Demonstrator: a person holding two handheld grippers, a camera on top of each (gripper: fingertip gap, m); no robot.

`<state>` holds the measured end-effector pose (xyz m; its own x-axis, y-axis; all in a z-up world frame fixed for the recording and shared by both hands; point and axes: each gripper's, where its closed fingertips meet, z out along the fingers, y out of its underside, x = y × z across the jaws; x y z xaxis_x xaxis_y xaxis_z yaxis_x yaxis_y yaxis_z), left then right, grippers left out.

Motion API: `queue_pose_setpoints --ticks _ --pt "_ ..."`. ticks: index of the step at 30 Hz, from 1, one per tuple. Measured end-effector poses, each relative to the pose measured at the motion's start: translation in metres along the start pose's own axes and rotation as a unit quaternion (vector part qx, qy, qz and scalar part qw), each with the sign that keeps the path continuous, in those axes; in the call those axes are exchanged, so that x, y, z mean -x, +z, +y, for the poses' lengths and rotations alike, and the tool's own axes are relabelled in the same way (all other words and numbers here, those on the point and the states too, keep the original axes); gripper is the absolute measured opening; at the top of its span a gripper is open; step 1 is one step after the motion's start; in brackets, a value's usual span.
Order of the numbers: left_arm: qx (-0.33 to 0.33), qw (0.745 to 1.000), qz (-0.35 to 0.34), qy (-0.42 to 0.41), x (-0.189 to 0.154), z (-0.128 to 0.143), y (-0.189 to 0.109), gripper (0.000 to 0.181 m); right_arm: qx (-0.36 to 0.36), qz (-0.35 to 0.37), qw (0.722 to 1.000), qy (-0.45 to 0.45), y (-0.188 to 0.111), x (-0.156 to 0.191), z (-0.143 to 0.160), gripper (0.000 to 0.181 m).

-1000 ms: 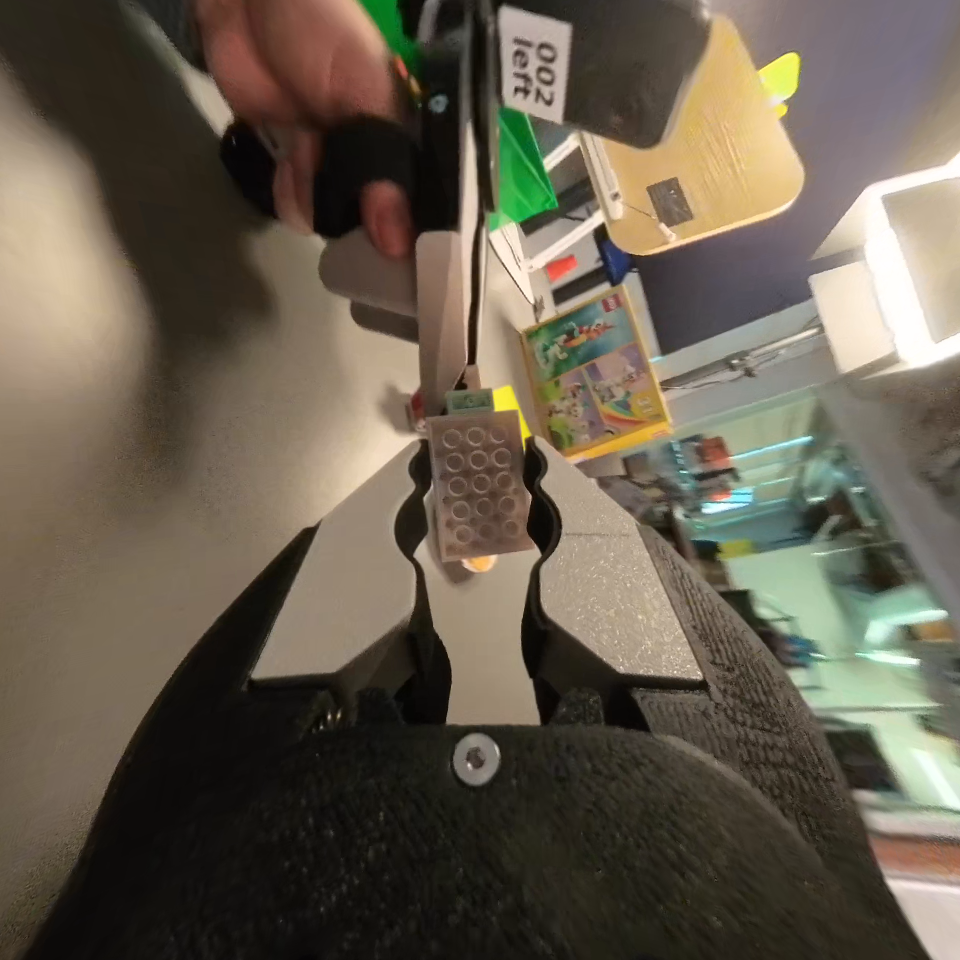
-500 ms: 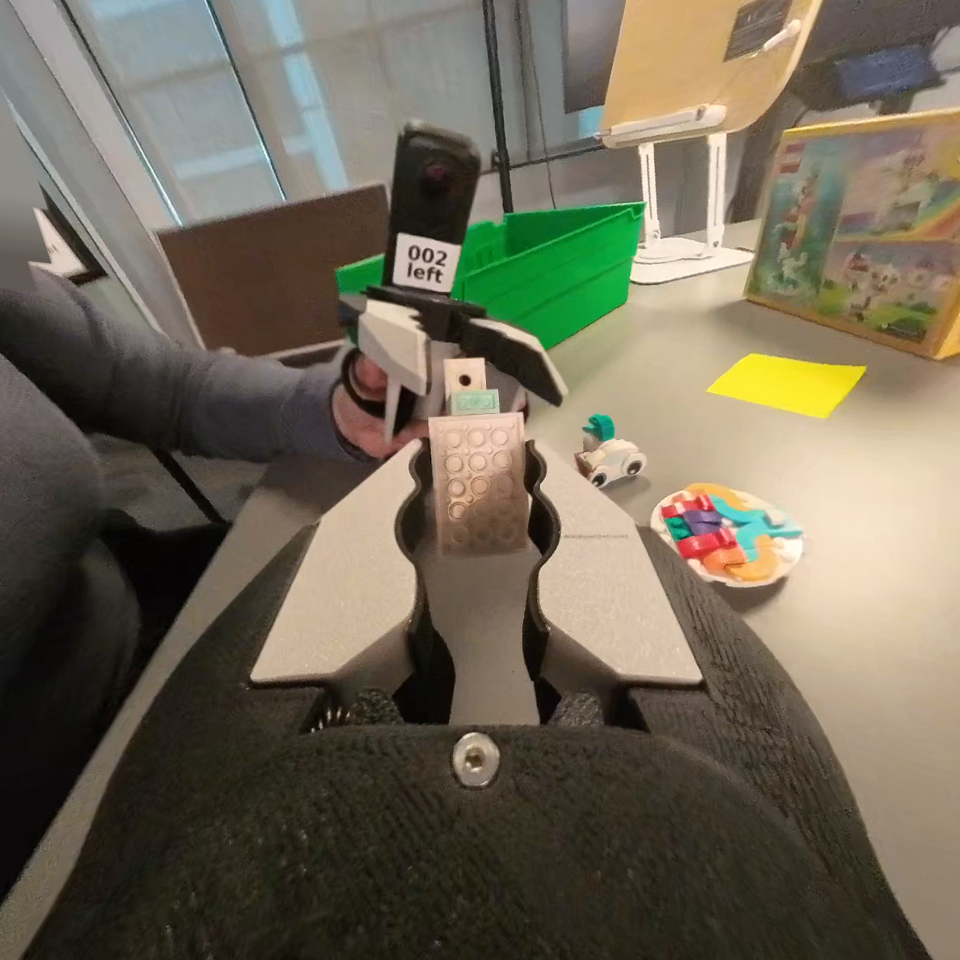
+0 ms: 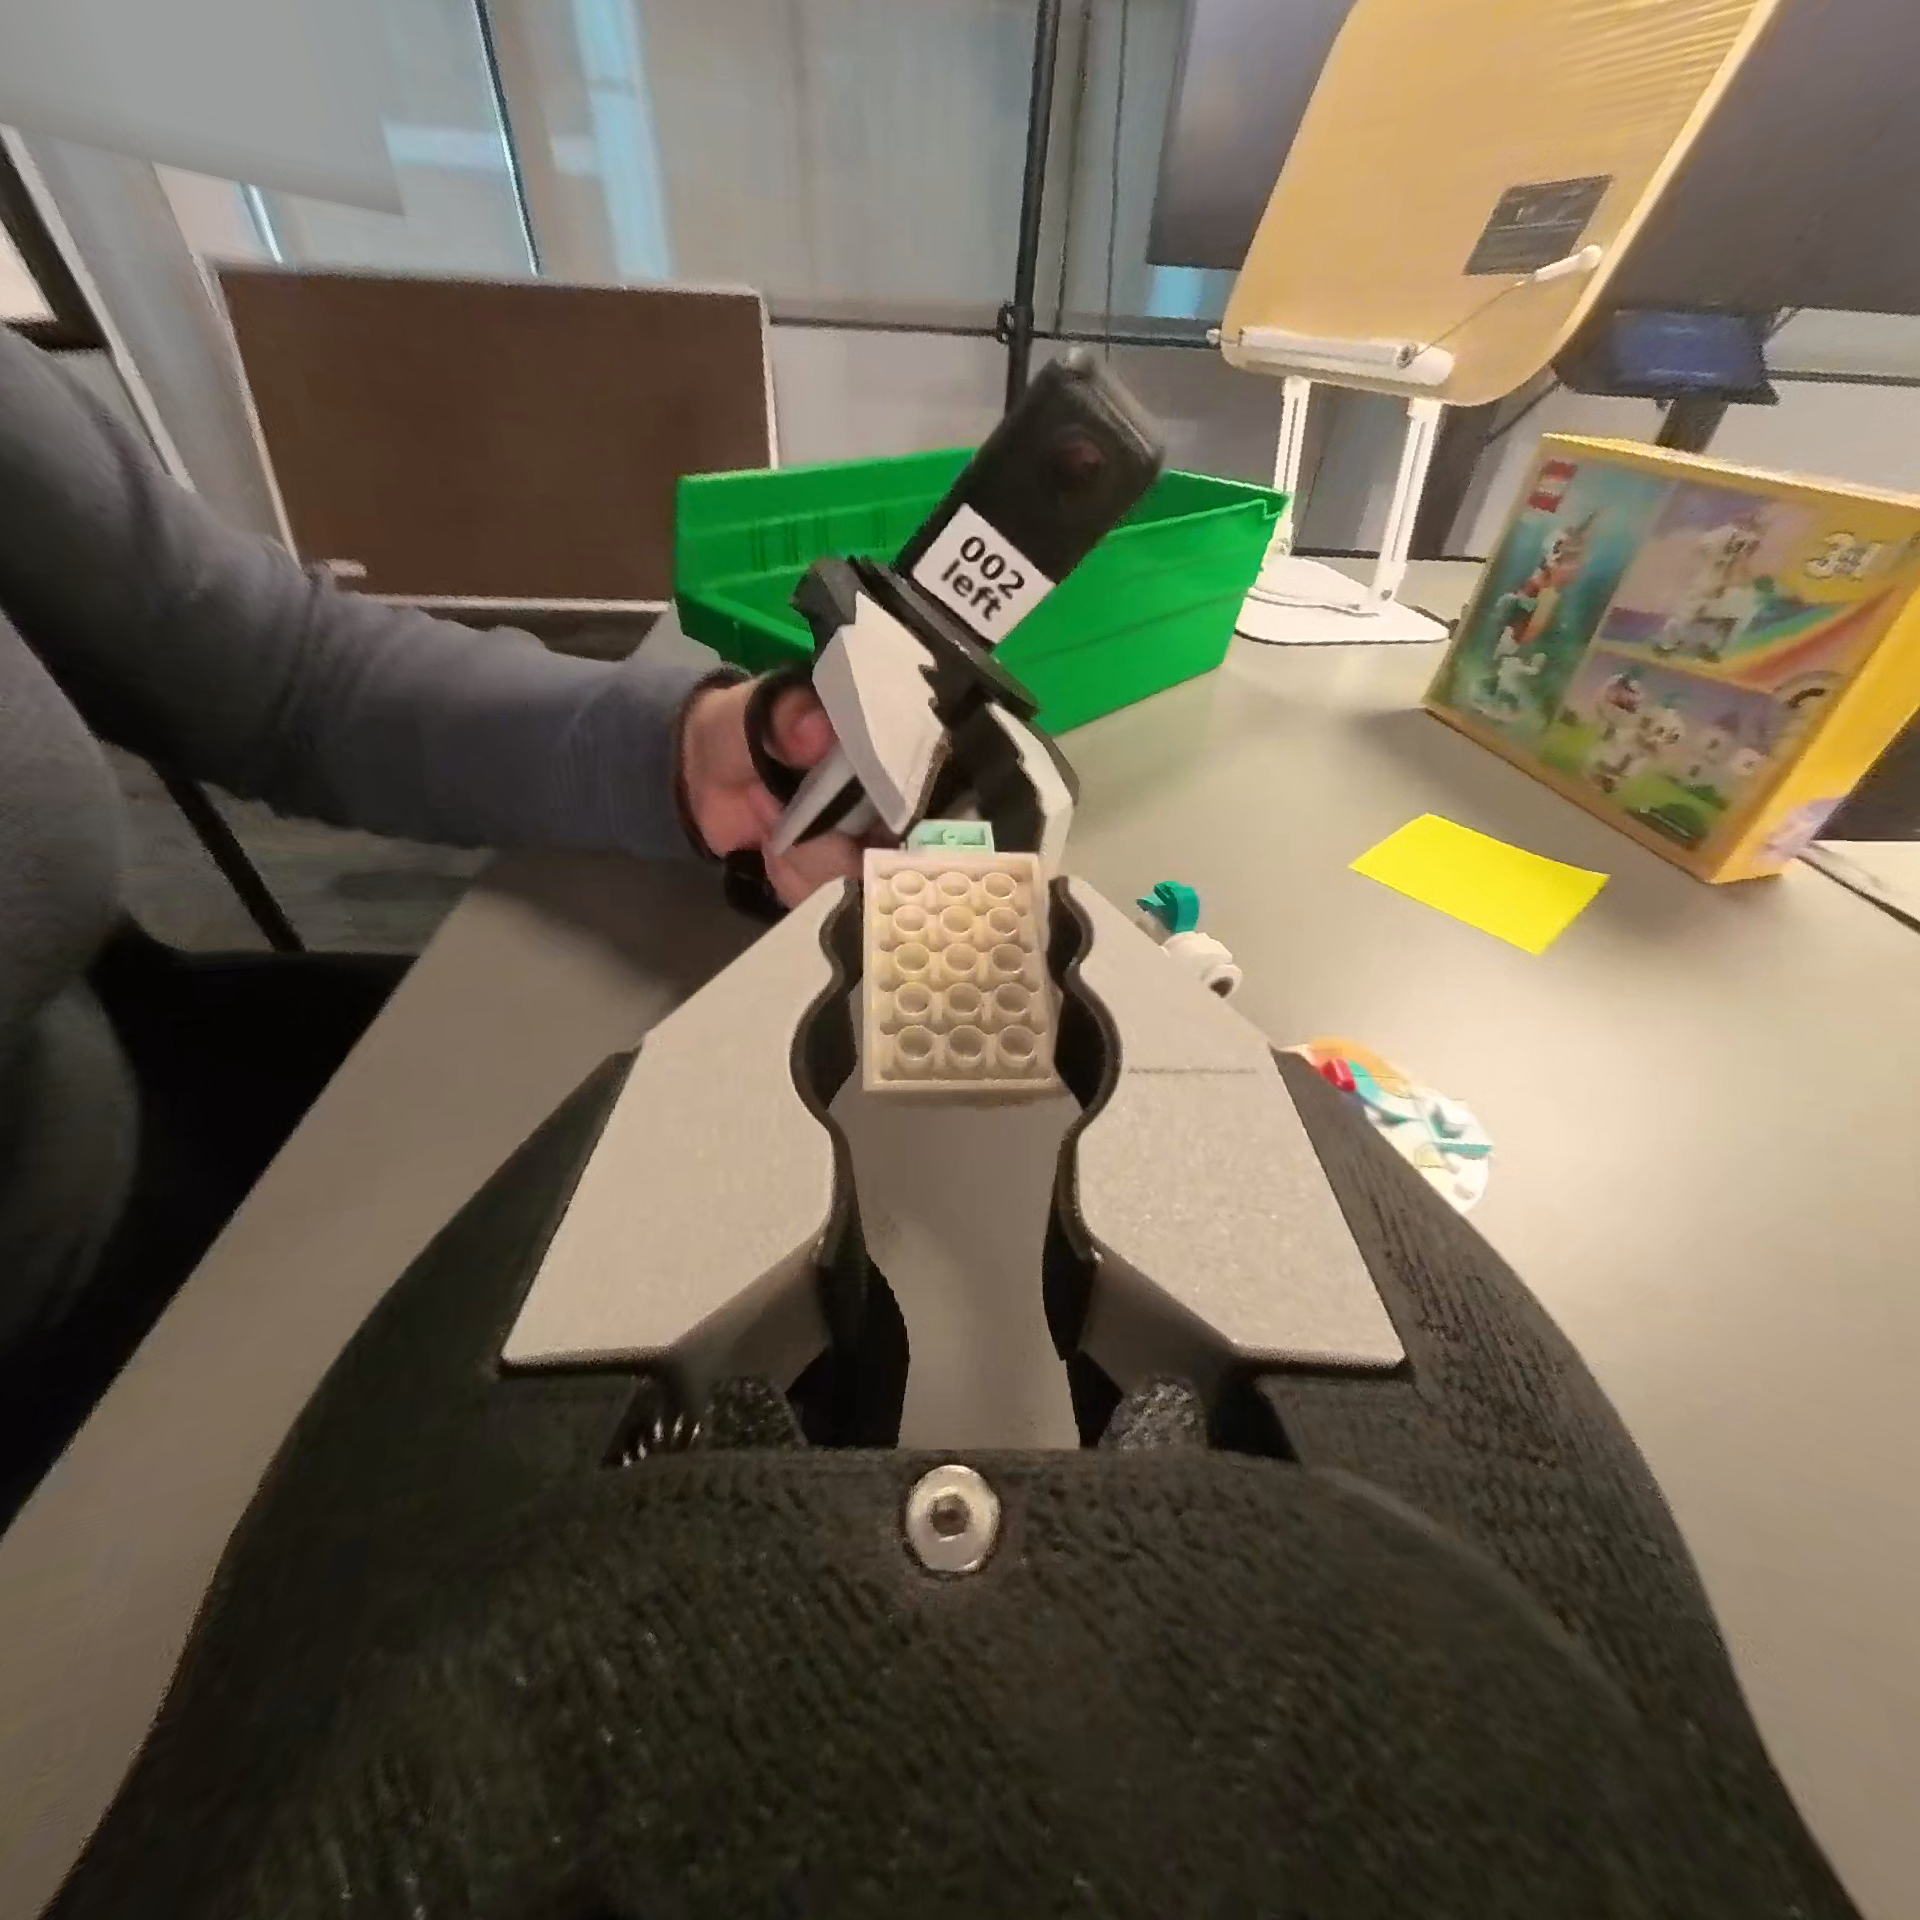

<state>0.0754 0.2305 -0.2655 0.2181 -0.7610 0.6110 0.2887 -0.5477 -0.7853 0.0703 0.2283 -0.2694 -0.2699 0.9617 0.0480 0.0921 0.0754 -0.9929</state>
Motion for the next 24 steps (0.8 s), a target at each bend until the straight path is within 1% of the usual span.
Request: queue_pose_setpoints --ticks 2,4,5,6,7,8,9,11,13,16,18,20,21,23,24 --pt "-0.006 1.000 -0.006 0.015 0.000 -0.002 0.001 0.024 -0.005 -0.002 1.000 0.003 -0.001 -0.001 0.000 0.033" --pt "-0.001 0.999 -0.018 0.039 0.002 0.000 0.001 0.024 0.014 0.015 0.999 -0.044 -0.001 -0.002 0.004 0.033" --pt "0.006 0.997 -0.035 0.066 0.005 0.002 0.001 0.023 0.037 0.032 0.996 -0.080 -0.001 -0.005 0.010 0.033" --pt "0.021 0.991 -0.064 0.112 0.009 0.005 0.000 0.017 0.063 0.047 0.990 -0.119 -0.001 -0.007 0.016 0.033" --pt "0.040 0.981 -0.097 0.162 0.013 0.008 0.000 0.017 0.080 0.056 0.983 -0.156 -0.001 -0.007 0.019 0.033" --pt "0.055 0.967 -0.127 0.212 0.017 0.009 0.000 0.022 0.089 0.062 0.978 -0.181 -0.001 -0.006 0.020 0.033" --pt "0.062 0.954 -0.155 0.249 0.021 0.009 -0.001 0.031 0.094 0.067 0.974 -0.194 0.000 -0.006 0.022 0.033" --pt "0.083 0.940 -0.160 0.291 0.019 0.015 0.000 0.032 0.091 0.062 0.976 -0.190 0.001 -0.006 0.024 0.033" --pt "0.093 0.938 -0.144 0.301 0.015 0.020 0.002 0.037 0.076 0.055 0.982 -0.164 -0.001 -0.008 0.022 0.033" --pt "0.086 0.946 -0.124 0.286 0.010 0.019 0.000 0.052 0.035 0.031 0.992 -0.118 -0.009 -0.009 0.014 0.033" --pt "0.079 0.959 -0.102 0.253 0.007 0.018 -0.001 0.049 0.005 0.010 0.994 -0.105 -0.012 -0.005 0.007 0.033" --pt "0.072 0.980 -0.065 0.172 0.003 0.018 0.000 0.048 -0.027 0.001 0.993 -0.117 -0.015 -0.001 0.000 0.033" --pt "0.056 0.990 -0.037 0.123 -0.001 0.014 0.000 0.047 -0.037 -0.004 0.992 -0.125 -0.015 0.002 -0.003 0.033" --pt "0.026 0.999 0.025 0.029 -0.009 0.007 0.000 0.036 -0.040 -0.012 0.988 -0.146 -0.014 0.007 -0.003 0.033" --pt "0.022 0.999 0.041 -0.007 -0.009 0.006 0.000 0.027 -0.038 -0.014 0.986 -0.159 -0.013 0.009 -0.002 0.033"
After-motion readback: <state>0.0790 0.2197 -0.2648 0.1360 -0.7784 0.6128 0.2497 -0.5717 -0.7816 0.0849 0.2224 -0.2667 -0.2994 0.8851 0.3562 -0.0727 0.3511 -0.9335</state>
